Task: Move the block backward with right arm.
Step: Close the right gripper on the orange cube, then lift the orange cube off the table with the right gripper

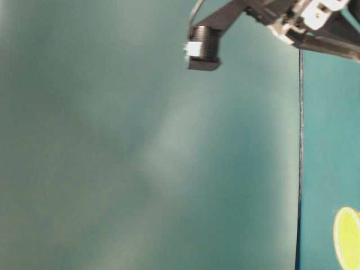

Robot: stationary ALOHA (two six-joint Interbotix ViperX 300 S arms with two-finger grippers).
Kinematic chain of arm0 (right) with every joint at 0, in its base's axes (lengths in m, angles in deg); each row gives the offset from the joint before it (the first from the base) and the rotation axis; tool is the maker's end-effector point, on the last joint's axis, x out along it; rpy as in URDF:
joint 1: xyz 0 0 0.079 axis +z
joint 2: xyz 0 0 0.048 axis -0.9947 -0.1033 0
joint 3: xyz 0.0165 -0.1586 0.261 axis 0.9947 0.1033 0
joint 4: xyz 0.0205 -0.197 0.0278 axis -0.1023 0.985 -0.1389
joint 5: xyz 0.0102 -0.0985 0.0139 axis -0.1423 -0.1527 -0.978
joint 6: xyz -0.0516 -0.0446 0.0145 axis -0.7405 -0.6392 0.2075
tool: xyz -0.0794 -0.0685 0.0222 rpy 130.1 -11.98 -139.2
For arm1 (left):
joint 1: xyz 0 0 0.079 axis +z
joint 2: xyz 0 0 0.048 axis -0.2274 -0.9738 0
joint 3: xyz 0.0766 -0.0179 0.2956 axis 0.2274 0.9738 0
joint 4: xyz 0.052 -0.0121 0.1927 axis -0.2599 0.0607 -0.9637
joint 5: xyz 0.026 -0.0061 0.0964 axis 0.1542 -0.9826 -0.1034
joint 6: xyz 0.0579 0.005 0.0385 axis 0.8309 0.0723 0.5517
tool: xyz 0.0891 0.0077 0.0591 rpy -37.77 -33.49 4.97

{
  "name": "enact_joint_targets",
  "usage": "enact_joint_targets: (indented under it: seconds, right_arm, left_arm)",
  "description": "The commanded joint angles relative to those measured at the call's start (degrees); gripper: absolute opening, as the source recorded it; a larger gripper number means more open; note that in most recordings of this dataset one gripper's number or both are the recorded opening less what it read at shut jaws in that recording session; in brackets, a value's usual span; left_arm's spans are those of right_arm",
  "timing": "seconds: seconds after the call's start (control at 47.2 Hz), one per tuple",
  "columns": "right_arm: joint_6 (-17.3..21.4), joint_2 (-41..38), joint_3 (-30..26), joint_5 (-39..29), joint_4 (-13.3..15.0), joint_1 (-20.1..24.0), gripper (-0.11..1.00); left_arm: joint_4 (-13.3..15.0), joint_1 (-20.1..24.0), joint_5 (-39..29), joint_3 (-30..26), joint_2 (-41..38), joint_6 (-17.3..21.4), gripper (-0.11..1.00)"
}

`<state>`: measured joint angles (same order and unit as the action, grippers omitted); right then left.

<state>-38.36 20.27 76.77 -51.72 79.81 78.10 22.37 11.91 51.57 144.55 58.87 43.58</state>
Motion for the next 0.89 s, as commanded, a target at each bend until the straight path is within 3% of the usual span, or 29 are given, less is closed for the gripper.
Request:
enact_joint_targets:
  seconds: [0.0, 0.233, 0.445, 0.868]
  right_arm:
    - [0.09, 4.22, -2.29, -3.52, -0.09, 0.18, 0.4]
    - [0.26, 10.55, -7.29, -14.77, -0.44, 0.26, 0.4]
    - [0.26, 12.04, -11.95, -23.38, -2.9, 0.26, 0.4]
    - [0.26, 11.95, -12.39, -24.79, -2.9, -0.35, 0.4]
  left_arm:
    - [-0.09, -0.09, 0.26, -1.58, -0.18, 0.0, 0.01]
    - [-0.09, -0.09, -0.7, -1.67, -0.18, 0.0, 0.01]
    - [-0.09, -0.09, -0.88, -1.67, 0.0, 0.0, 0.01]
    - [-0.09, -0.09, -1.05, -1.67, 0.0, 0.0, 0.01]
